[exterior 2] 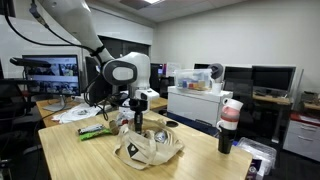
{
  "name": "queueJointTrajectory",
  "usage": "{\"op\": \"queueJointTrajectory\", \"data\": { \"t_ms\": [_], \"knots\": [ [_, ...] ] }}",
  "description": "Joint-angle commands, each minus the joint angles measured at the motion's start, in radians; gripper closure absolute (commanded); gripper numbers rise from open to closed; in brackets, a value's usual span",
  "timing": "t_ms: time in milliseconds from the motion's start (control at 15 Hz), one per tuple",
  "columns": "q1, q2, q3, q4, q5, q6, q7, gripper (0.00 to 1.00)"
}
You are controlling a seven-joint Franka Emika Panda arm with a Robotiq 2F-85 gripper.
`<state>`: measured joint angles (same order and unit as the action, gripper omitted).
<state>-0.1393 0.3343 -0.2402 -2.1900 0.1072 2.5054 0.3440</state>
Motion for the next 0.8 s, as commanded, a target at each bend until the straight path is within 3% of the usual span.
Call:
{"op": "queueJointTrajectory", "data": {
  "t_ms": [0, 67, 200, 733],
  "knots": [
    [0.006, -0.022, -0.024, -0.017, -0.029, -0.004, 0.05, 1.0],
    [0.007, -0.021, -0.029, -0.016, -0.032, -0.006, 0.055, 0.65],
    [0.011, -0.02, -0.038, -0.016, -0.04, -0.007, 0.067, 0.68],
    [0.011, -0.017, -0.043, -0.011, -0.047, -0.01, 0.083, 0.15]
  ]
}}
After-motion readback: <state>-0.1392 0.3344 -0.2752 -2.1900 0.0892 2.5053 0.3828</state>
